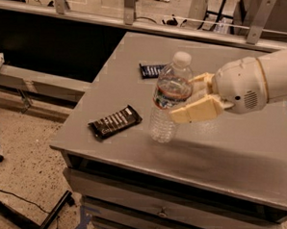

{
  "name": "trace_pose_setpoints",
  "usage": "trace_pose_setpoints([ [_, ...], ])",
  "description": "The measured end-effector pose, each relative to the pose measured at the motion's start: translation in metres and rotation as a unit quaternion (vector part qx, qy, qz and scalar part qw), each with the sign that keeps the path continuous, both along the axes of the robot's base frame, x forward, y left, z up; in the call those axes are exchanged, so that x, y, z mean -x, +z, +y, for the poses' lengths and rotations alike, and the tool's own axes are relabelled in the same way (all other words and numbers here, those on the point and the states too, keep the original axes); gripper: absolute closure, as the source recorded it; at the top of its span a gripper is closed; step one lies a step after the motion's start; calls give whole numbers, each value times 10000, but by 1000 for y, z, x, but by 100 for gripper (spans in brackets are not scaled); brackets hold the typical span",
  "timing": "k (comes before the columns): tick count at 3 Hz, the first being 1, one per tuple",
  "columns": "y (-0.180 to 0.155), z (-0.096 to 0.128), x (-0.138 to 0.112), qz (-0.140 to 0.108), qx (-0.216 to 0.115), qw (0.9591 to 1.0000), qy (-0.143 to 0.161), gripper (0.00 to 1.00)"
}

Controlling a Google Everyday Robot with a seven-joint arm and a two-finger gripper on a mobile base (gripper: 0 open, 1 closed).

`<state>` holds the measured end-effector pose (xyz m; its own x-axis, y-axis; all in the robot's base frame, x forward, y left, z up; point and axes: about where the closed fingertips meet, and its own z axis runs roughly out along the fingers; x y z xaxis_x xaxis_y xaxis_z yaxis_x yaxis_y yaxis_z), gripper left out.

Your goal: Move water bottle near rxbar blueberry

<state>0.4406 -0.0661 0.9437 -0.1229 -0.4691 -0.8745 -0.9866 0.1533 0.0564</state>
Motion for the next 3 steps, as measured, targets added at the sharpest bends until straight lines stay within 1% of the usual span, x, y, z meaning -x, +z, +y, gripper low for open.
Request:
trace_pose_setpoints([
  [1,29,-9,-16,-305,-81,9993,-217,100],
  [2,48,-12,-39,-482,-101,9966,-668,100],
  [3,56,-16,-57,-505,-239,9887,-1391,100],
])
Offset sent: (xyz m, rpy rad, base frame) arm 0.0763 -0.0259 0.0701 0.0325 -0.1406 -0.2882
